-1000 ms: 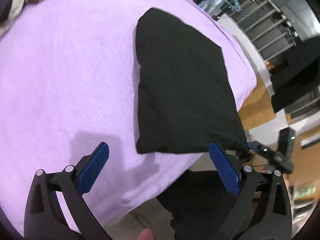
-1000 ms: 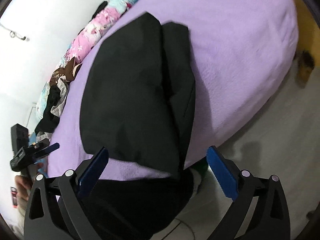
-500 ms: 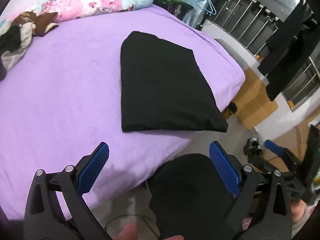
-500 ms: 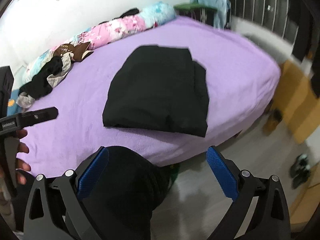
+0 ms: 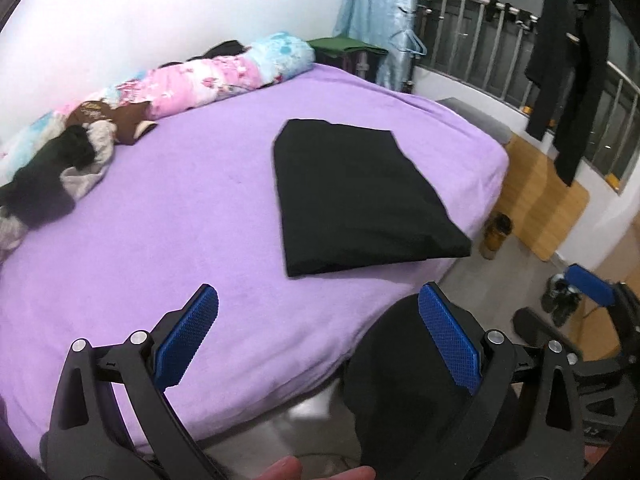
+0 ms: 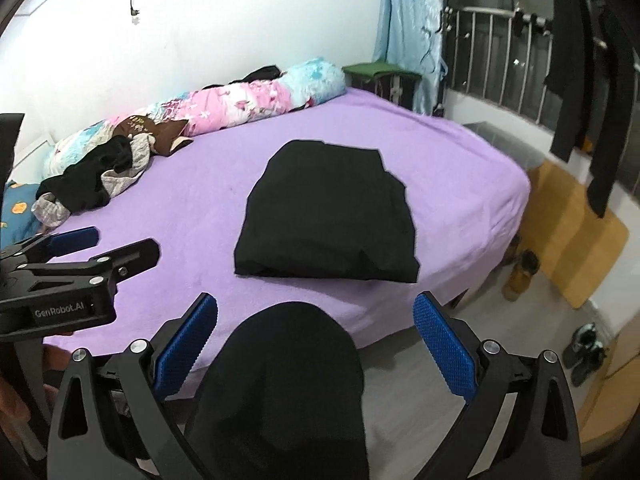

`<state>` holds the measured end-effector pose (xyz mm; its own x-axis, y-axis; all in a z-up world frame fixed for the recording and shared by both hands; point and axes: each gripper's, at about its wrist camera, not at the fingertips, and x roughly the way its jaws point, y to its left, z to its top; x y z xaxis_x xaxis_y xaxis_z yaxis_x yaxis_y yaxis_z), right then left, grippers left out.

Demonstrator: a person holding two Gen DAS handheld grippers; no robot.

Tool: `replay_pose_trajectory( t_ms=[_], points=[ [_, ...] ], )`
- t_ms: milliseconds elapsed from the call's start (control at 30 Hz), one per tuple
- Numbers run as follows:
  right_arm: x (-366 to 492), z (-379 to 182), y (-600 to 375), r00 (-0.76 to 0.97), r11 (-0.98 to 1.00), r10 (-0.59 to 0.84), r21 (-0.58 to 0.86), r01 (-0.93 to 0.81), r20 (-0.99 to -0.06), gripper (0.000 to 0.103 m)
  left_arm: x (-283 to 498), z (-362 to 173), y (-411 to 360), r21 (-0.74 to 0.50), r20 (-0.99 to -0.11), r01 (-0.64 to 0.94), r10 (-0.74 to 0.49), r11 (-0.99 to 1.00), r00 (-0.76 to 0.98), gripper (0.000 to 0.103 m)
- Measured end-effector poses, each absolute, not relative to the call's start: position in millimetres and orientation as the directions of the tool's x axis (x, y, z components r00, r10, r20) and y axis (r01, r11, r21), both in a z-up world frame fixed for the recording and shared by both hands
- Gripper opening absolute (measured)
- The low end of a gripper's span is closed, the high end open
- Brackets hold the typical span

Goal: Fold large clothes

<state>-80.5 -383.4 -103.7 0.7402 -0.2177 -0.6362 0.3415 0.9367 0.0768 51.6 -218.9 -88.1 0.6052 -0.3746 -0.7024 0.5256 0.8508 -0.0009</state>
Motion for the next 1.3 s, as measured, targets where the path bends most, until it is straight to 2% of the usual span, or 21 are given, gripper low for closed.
replay_pose_trajectory(
  t_ms=[267,1300],
  points=[
    [-98.0,-95.1,-389.7,0.753,0.916,-0.274,0.075,0.393,-0.598,0.096,35.6,-86.5,-215.9,-0.015,-0.693,0.526,-0.388,0.851,0.608,0.097],
    [-103.5,-96.8,-391.6,0.759,0.921,-0.254,0.091,0.379,-0.600,0.096,35.1,-86.4,-211.4,-0.012,-0.698,0.522,-0.381,0.853,0.606,0.097]
  ],
)
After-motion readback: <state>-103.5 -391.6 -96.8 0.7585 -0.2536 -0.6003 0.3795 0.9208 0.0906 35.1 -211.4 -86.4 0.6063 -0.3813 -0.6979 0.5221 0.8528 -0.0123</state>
